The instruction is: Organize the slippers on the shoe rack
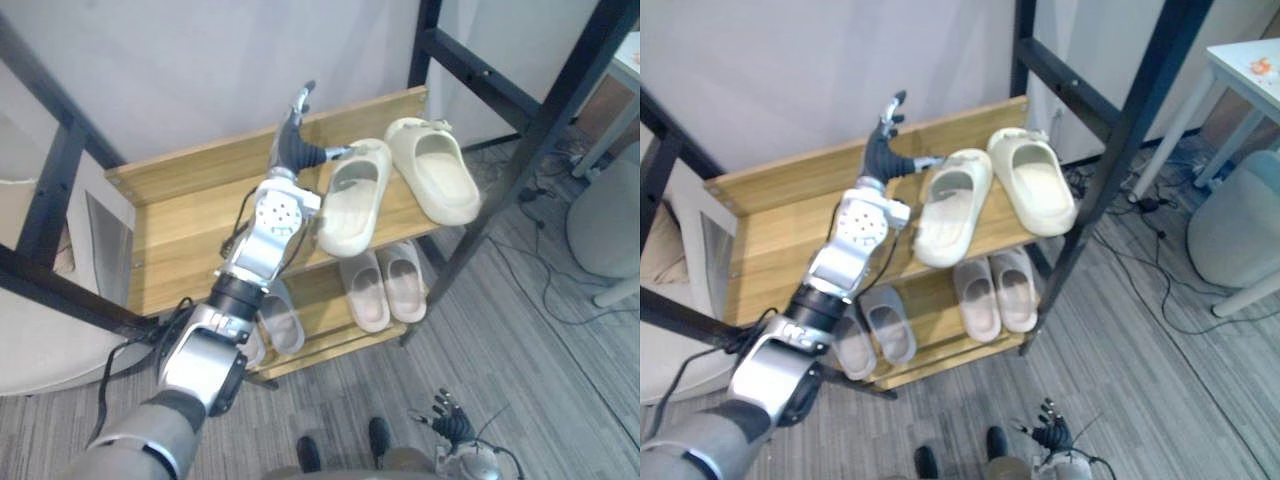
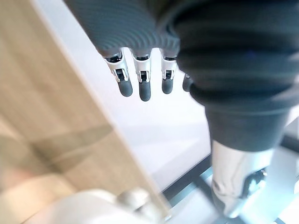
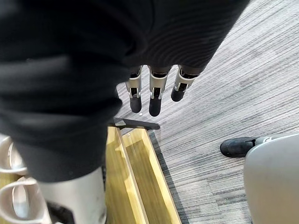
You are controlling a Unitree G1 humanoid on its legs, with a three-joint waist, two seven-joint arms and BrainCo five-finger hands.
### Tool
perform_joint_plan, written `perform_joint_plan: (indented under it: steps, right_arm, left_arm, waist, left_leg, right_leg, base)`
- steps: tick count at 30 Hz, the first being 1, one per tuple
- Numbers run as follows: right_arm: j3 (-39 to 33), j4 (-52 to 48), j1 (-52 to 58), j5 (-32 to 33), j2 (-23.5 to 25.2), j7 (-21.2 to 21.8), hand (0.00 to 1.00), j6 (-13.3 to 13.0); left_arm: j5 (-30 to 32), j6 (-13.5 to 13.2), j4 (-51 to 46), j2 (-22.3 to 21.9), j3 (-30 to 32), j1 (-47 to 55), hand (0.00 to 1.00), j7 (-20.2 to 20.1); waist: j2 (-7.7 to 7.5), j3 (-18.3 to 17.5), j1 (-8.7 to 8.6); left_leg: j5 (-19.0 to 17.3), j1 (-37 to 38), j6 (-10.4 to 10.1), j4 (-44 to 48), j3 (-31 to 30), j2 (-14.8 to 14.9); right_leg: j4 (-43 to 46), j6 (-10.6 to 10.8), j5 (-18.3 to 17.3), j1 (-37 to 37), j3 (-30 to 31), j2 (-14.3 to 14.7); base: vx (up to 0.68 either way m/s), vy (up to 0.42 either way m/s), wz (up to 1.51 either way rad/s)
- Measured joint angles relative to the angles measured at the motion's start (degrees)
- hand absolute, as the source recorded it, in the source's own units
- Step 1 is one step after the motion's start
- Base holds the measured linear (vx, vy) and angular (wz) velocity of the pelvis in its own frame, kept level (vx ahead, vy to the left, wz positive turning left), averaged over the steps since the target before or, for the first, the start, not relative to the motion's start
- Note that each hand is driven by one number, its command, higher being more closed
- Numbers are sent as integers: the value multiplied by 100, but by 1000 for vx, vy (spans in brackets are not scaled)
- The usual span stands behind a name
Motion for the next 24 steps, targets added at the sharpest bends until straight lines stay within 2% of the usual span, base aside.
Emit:
perform_joint_plan:
  steps: [8,12,15,24]
  right_arm:
    - [-1,15,59,-7,-23,2,0,15]
    - [3,45,81,-9,-22,2,0,25]
    - [4,75,91,-8,-22,4,0,26]
    - [83,255,87,-7,-5,-10,0,28]
  left_arm:
    - [-759,-208,-1286,-55,139,1366,0,-26]
    - [-1078,-257,-1873,-181,42,2175,0,-278]
    - [-1176,-361,-2068,-229,-109,2486,0,-410]
    - [-1181,-361,-2099,-556,-623,2830,0,-749]
  waist:
    - [1,-1,191]
    - [-9,-15,249]
    - [-26,-21,328]
    - [-118,-178,432]
  left_leg:
    - [20,11,27,1,-185,-37]
    - [21,118,37,1,-303,-68]
    - [22,98,39,1,-365,-78]
    - [36,51,54,1,-456,-95]
  right_leg:
    - [-1,19,-40,87,-198,-53]
    - [7,42,-116,260,-348,-97]
    - [11,46,-121,258,-388,-107]
    - [10,74,-149,265,-532,-129]
  base:
    - [-3,6,12]
    - [0,9,18]
    - [-13,3,9]
    - [12,0,7]
